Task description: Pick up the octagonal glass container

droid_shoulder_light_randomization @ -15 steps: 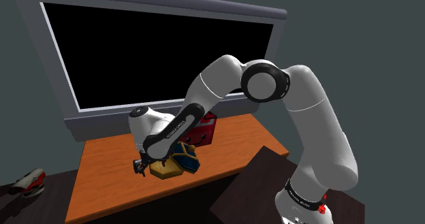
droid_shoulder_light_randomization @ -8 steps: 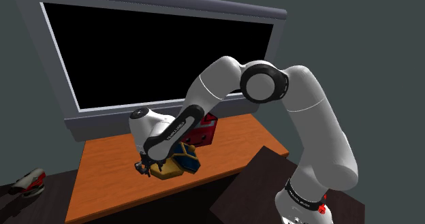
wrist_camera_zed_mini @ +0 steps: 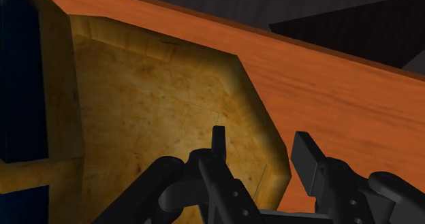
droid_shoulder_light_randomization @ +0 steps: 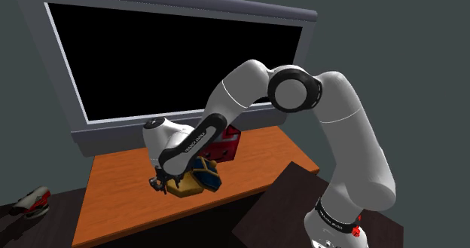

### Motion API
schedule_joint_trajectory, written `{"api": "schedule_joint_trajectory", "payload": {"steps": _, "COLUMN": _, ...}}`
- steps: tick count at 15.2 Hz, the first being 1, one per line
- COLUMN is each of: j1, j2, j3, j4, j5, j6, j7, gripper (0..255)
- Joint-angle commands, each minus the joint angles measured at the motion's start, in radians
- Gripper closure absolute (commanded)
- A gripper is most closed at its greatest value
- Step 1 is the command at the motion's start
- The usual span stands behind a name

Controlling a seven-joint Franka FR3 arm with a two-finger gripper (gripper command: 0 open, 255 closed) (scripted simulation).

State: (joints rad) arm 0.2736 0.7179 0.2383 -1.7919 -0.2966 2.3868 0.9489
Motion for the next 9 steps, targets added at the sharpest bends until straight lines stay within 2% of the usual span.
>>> {"api": "schedule_joint_trajectory", "payload": {"steps": 1, "j1": -0.002, "j2": -0.018, "j3": 0.005, "j4": 0.0, "j5": 0.005, "j6": -0.016, "j7": -0.003, "gripper": 255}}
{"api": "schedule_joint_trajectory", "payload": {"steps": 9, "j1": -0.017, "j2": -0.1, "j3": 0.026, "j4": -0.014, "j5": 0.031, "j6": -0.082, "j7": -0.02, "gripper": 255}}
